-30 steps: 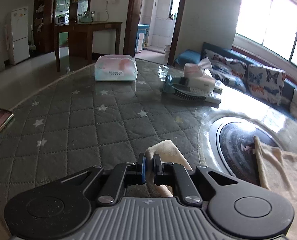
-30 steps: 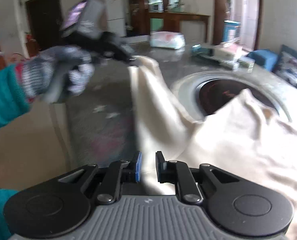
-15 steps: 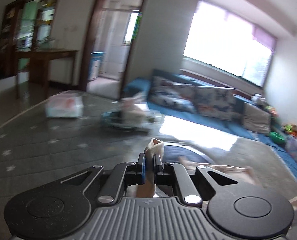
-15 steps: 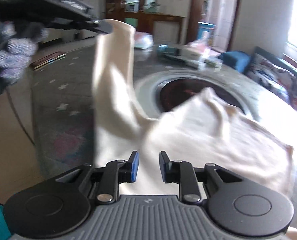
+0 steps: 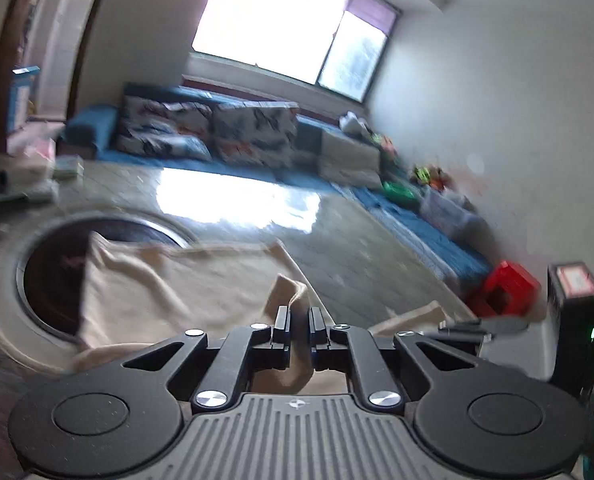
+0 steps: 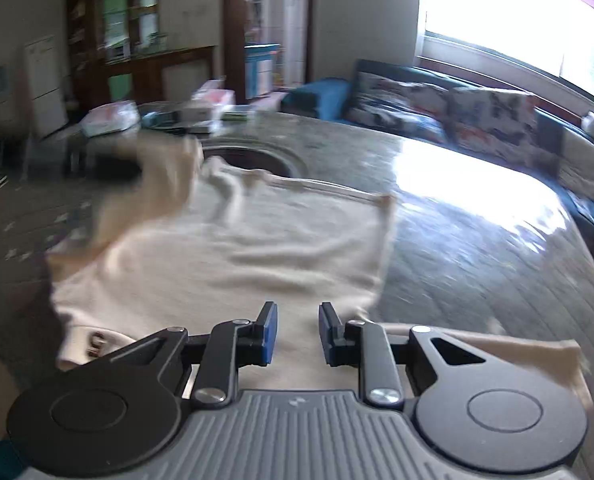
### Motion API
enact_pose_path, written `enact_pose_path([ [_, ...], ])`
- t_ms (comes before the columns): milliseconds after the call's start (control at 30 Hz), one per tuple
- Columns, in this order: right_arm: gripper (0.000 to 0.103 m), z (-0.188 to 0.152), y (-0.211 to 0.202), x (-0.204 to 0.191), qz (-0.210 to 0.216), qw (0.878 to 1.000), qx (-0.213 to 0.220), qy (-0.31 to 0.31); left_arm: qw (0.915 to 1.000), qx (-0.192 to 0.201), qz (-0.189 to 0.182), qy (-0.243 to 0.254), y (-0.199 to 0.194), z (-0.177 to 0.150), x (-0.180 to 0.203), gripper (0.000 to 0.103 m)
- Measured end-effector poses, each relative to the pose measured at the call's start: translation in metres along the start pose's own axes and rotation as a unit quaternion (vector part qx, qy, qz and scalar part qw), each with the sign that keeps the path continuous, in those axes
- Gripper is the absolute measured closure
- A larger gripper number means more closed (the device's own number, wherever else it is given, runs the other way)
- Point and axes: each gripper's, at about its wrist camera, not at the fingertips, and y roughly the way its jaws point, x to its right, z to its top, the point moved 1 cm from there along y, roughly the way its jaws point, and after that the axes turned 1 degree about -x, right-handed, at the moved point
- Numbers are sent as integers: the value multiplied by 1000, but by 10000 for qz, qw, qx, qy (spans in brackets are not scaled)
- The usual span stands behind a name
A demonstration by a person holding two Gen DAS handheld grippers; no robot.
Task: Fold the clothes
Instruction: 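Lay the held edges down onto the sweatshirt body with both grippers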
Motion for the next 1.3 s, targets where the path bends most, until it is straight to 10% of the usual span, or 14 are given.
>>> enact_pose_path([
  [200,81,-8,-1,18,-18,9994,-35,349,9978,-494,-94,440,23,-31,10,68],
  [733,83,-6,48,-16,501,9969,-551,237,9897,-635,1231,352,-48,-68,-98,68],
  [867,96,5,40,-28,281,9989,-332,-143,9901,-650,1192,360,-50,-74,-101,68],
  [1300,90,14,41,-30,-473,9972,-164,-550,9886,-296,1178,887,-48,-34,-90,70],
])
